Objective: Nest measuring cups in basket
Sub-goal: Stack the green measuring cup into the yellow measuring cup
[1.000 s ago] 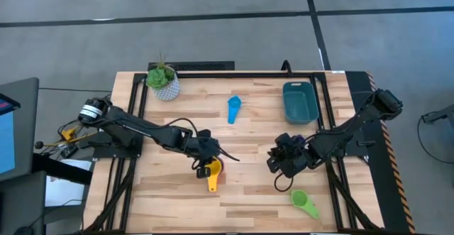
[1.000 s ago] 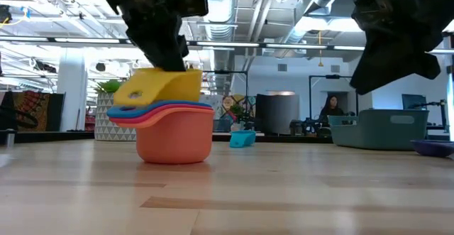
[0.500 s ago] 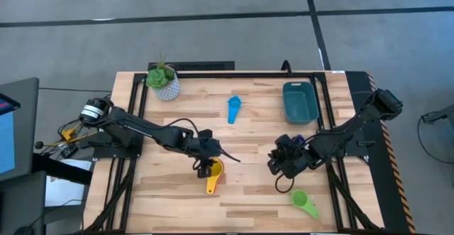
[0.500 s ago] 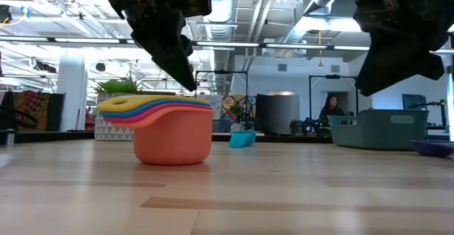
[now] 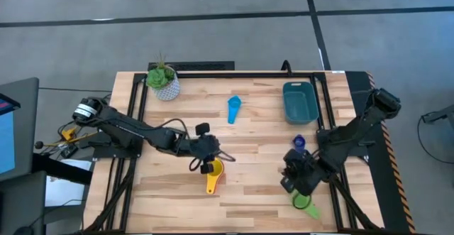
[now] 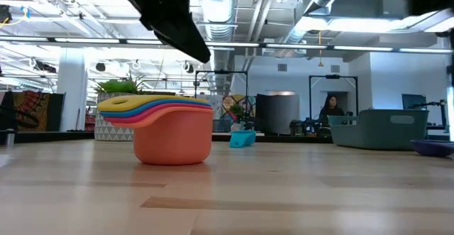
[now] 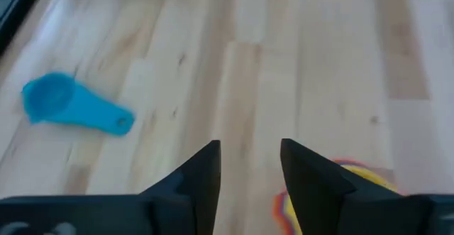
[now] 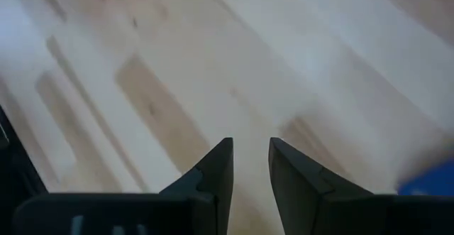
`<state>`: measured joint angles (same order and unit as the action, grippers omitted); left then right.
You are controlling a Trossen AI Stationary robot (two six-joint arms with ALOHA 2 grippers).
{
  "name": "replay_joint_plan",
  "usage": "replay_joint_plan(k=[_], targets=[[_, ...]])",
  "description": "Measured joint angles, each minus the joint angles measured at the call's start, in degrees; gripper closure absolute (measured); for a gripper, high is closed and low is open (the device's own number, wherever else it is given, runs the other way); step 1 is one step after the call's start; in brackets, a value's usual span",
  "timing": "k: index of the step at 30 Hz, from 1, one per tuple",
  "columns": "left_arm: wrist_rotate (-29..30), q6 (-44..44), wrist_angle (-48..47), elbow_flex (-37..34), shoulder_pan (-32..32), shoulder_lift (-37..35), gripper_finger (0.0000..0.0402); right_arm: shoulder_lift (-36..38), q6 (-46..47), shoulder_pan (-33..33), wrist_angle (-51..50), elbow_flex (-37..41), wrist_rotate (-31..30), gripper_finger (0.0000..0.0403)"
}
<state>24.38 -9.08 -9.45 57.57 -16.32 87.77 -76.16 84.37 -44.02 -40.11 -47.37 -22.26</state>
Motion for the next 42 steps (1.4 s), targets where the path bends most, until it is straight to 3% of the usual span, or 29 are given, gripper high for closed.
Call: replay_joint_plan(k=[5,13,17,22,27,31,37,39,42], targets=[[-2.93,2.16,10.76,-5.42,-0.72,0.02,0.0275,0.0,2.43,-6.36,-1.79,-0.53,5.92,0.0291],[-2.47,1.66,12.41,-7.24,-0.68,-0.39,0.0276,-0.22,5.47,-12.9,-1.52,-0.53,8.85,0.0278],[-1.89,3.13,12.55,-7.24,-0.7,-3.29,0.0276,-3.46,3.05,-13.14,-2.06,-0.53,8.99,0.0243],[-0.54,3.34,11.36,-7.22,-0.85,-7.46,0.0276,-10.35,-0.7,-11.96,-0.99,-0.53,14.08,0.0191],[-0.56,3.83,11.66,-7.22,-1.09,-8.12,0.0276,-15.7,-2.24,-11.33,0.65,-0.51,16.35,0.0179],[0.0,1.57,11.33,-7.22,-1.12,-7.98,0.0276,-17.49,-1.89,-10.67,1.7,-0.79,17.03,0.0219],[0.31,-2.28,12.45,-7.22,-1.27,-7.84,0.0276,-17.49,-1.9,-7.94,2.47,-2.95,13.02,0.035],[0.38,-4.12,15.05,-7.11,-1.27,-6.09,0.0276,-17.2,-2.23,-6.36,4.3,-3.48,8.5,0.0384],[0.39,-2.95,20.95,-7.26,-1.65,-1.91,0.0276,-17.2,-6.67,-3.46,9.34,-3.93,-3.75,0.0378]])
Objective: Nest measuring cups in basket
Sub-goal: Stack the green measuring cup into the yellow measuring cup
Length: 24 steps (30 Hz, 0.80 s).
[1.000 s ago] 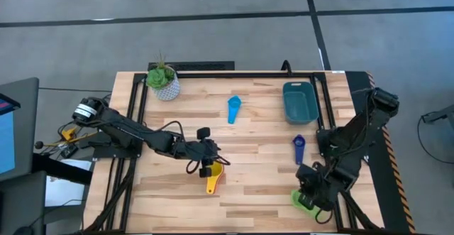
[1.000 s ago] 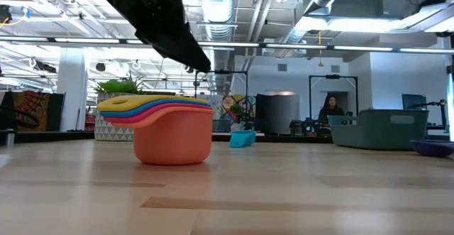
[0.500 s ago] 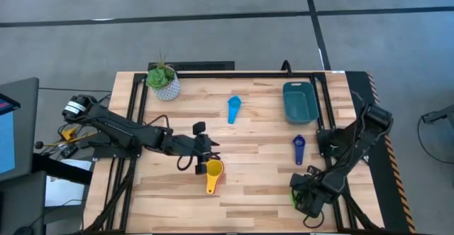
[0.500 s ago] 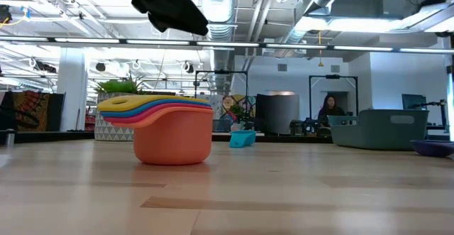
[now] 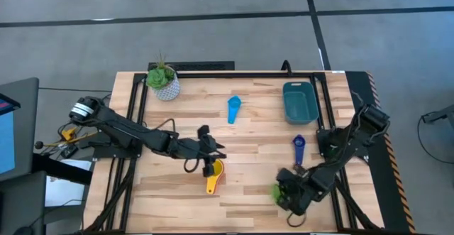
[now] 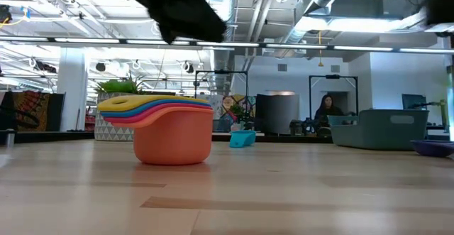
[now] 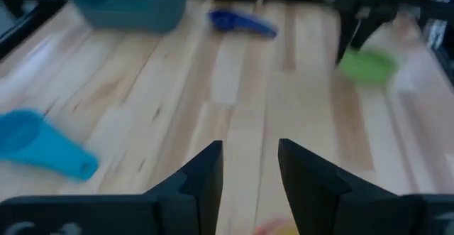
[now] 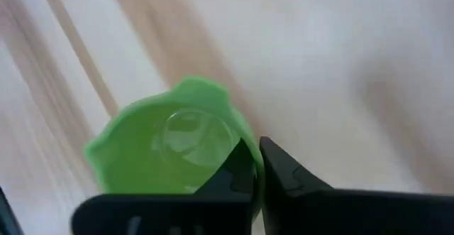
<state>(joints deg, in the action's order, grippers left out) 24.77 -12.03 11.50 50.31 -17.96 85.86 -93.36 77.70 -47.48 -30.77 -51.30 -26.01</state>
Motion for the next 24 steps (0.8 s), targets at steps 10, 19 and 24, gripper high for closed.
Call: replay_joint_plan(k=[10,19,24], targets=[[1.01,3.84,12.4,0.06,-0.3,6.1,0.0276,-0.7,-5.63,13.41,19.95,-0.01,-27.23,0.0377],[5.58,6.5,12.6,1.62,1.48,6.04,0.0275,-0.72,-18.1,21.3,30.37,-0.03,-27.79,0.0373],[5.98,9.12,12.64,3.39,1.8,6.02,0.0275,-0.72,-18.21,24.15,30.34,-0.03,-28.17,0.0379]])
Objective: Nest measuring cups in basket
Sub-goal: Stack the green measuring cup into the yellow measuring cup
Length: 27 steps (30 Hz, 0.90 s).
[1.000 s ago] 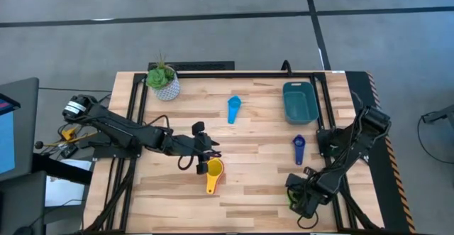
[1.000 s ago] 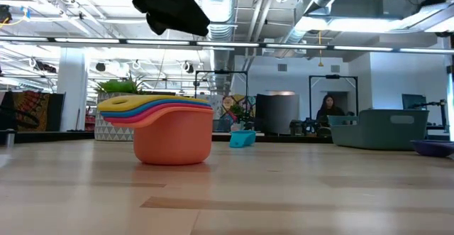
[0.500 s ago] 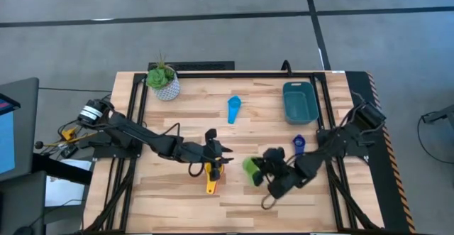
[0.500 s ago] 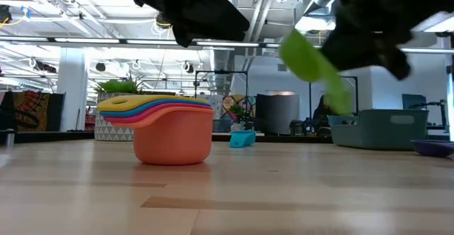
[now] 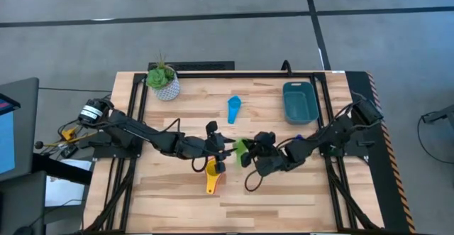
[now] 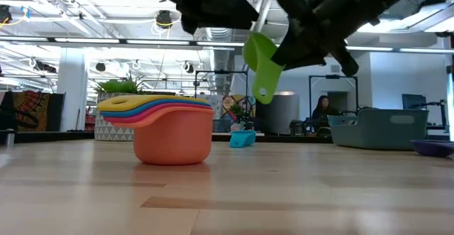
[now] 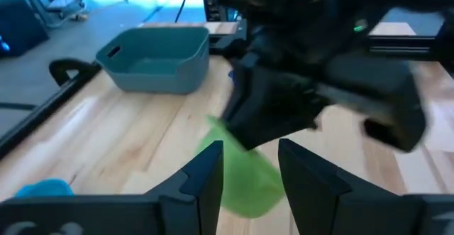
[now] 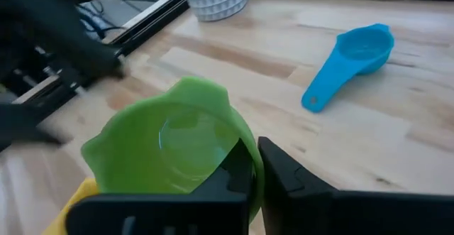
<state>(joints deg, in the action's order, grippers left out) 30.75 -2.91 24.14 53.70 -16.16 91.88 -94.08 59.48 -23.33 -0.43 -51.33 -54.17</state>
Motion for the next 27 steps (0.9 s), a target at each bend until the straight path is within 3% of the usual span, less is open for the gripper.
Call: replay_joint_plan(k=[7,13,21,27], targets=[[1.4,2.93,-0.63,0.84,2.17,0.36,0.0275,0.0,-3.74,0.92,3.46,0.02,-1.24,0.038],[-2.66,1.92,-1.98,0.97,4.68,0.9,0.0275,-0.11,-8.91,0.99,6.79,0.17,-1.53,0.0376],[-0.55,4.01,-6.03,0.96,5.09,0.9,0.0276,-0.11,-9.62,0.73,7.61,0.15,-1.58,0.0378],[0.51,5.96,-6.62,0.95,5.14,0.9,0.0276,-0.11,-18.69,0.35,9.7,0.1,-1.84,0.037]])
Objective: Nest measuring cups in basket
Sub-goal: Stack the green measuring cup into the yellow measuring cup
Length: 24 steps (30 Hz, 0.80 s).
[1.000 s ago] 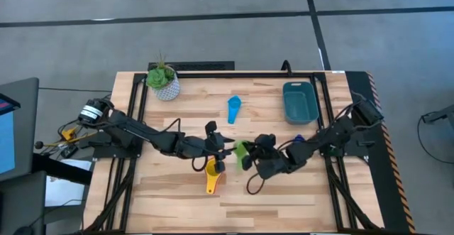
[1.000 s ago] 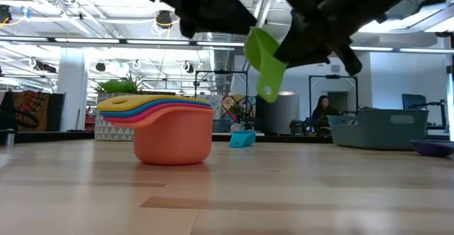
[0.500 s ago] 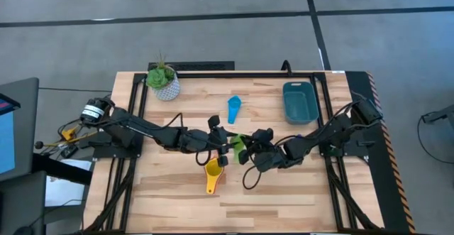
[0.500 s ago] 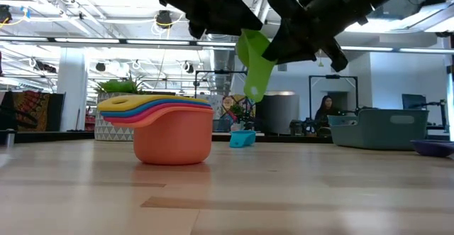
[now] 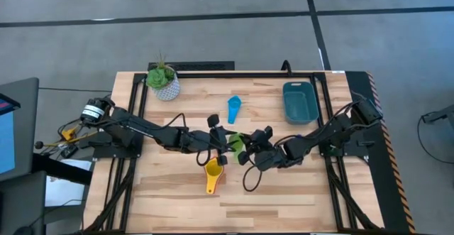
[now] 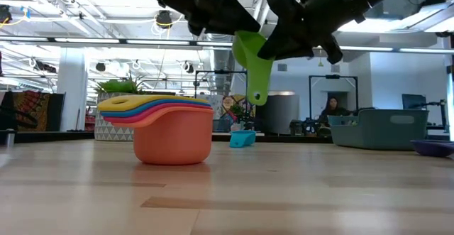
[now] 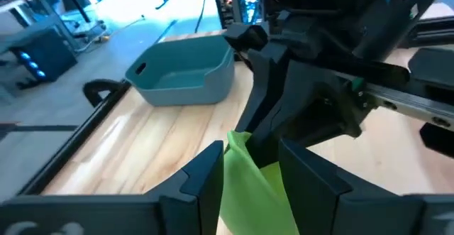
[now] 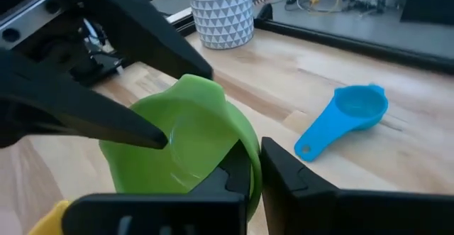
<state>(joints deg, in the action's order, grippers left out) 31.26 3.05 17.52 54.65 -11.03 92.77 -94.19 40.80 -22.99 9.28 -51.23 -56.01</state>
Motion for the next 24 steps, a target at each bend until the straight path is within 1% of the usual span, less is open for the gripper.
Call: replay_joint_plan(k=[3,6,9,12,13,15,18,22,24], targets=[[-0.87,-0.82,0.1,0.0,-0.21,0.01,0.0276,0.0,0.01,-0.06,0.08,-0.03,0.3,0.0381],[-1.74,-2.18,-1.34,-0.02,-1.11,-1.61,0.0276,0.05,4.97,0.34,0.83,-0.23,2.19,0.0386],[-6.02,-3.51,-6.34,-0.11,-2.22,-5.66,0.0276,0.09,11.46,1.44,2.54,-0.28,8.93,0.038],[-7.06,-5.39,-12.51,-0.13,-3.5,-10.87,0.0276,-0.55,16.75,2.92,6.05,-0.3,15.96,0.037],[-6.77,-5.68,-14.23,-0.13,-3.85,-12.52,0.0276,-1.67,18.21,3.32,7.99,-0.4,17.14,0.0369],[-4.34,-6.01,-17.31,-0.63,-5.01,-15.22,0.0276,-3.48,20.13,3.23,10.66,-0.22,17.7,0.0369],[-0.24,-6.46,-18.23,-2.29,-7.04,-18.73,0.0276,-7.53,22.33,2.46,15.49,-2.58,17.94,0.0376],[3.48,-9.1,-19.51,-6.1,-9.52,-21.46,0.0276,-12.33,22.84,1.44,15.03,-7.92,18.64,0.0384],[5.11,-10.5,-18.7,-7.84,-10.51,-22.34,0.0276,-13.11,22.88,1.12,13.06,-10.19,18.99,0.0383]])
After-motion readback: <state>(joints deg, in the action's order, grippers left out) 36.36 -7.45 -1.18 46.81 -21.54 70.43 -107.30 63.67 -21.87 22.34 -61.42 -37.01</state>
